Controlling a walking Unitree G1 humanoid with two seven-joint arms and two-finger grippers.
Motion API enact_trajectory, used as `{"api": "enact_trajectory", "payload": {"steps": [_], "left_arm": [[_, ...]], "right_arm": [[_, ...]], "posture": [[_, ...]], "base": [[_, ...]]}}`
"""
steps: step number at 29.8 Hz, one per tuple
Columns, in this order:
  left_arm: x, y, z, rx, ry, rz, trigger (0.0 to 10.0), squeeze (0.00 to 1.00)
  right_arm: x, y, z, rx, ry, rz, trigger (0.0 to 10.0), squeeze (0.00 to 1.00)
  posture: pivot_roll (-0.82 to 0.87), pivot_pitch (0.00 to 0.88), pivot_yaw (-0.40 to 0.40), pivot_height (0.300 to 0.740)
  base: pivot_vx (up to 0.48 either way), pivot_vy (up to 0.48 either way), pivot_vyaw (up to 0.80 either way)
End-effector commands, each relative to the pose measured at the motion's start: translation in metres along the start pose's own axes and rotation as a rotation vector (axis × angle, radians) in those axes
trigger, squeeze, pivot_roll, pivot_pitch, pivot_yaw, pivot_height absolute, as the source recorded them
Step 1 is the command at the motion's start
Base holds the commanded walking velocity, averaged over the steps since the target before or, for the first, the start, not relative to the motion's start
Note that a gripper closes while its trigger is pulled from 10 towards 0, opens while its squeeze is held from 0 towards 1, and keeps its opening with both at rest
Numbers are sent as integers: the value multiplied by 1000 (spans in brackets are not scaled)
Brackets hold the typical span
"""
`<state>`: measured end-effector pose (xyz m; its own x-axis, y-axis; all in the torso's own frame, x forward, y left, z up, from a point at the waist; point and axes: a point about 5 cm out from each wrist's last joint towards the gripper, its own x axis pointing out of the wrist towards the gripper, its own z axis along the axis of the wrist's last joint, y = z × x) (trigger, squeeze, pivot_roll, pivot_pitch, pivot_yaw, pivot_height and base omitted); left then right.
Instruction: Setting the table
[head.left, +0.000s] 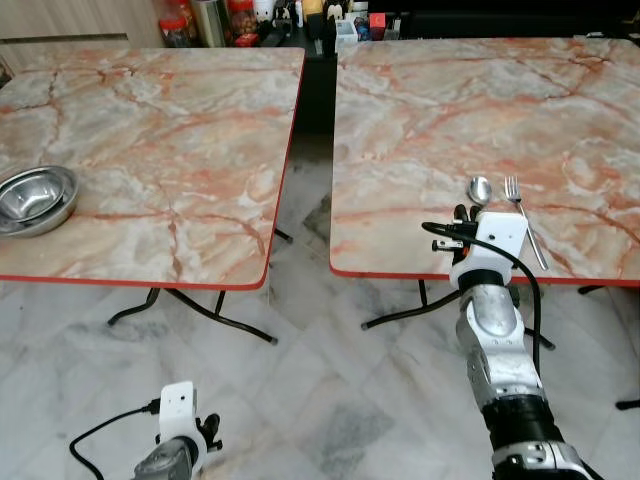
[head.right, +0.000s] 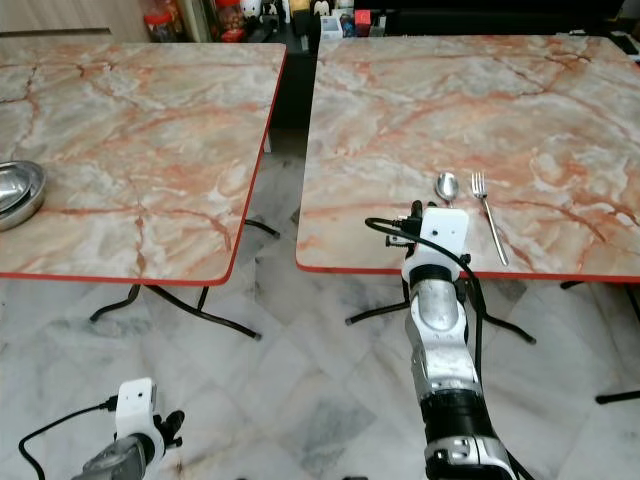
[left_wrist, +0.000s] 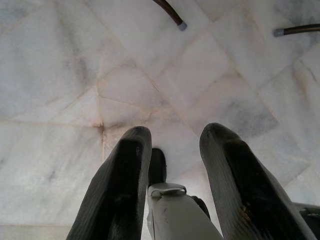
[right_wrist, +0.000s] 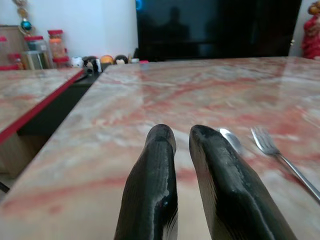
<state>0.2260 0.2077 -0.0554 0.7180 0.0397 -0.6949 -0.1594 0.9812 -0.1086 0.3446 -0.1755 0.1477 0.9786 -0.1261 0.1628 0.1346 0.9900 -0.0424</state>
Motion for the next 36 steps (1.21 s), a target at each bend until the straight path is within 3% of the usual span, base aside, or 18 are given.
{"api": "enact_trajectory", "payload": {"steps": [1,17,26,27,28,36], "left_arm": [[-2,2,-9,12,36,6,10000,0],[0,-2,-1,3,5,-5,10000,0],[1,-1,2,-8,-5,2,10000,0],[1,-1,2,-9,-6,3,10000,0],[1,-1,2,-10,-6,3,10000,0],[0,0,1,-9,-1,4,10000,0]], "right_arm": [[3,3,5,18,-18,4,10000,0],[4,4,2,23,7,9,10000,0],[4,5,0,-9,27,9,10000,0],[3,4,-2,-14,36,3,10000,318],[3,3,-3,-16,41,-4,10000,1000],[1,1,-8,-8,88,-40,10000,1000]], "posture": [[-76,111,29,740],[-67,133,26,740],[-67,142,24,740],[-68,145,25,740],[-68,146,26,740],[-71,153,30,740]], "base": [[334,-319,0],[280,-345,0],[0,0,0],[0,0,0],[0,0,0],[0,0,0]]}}
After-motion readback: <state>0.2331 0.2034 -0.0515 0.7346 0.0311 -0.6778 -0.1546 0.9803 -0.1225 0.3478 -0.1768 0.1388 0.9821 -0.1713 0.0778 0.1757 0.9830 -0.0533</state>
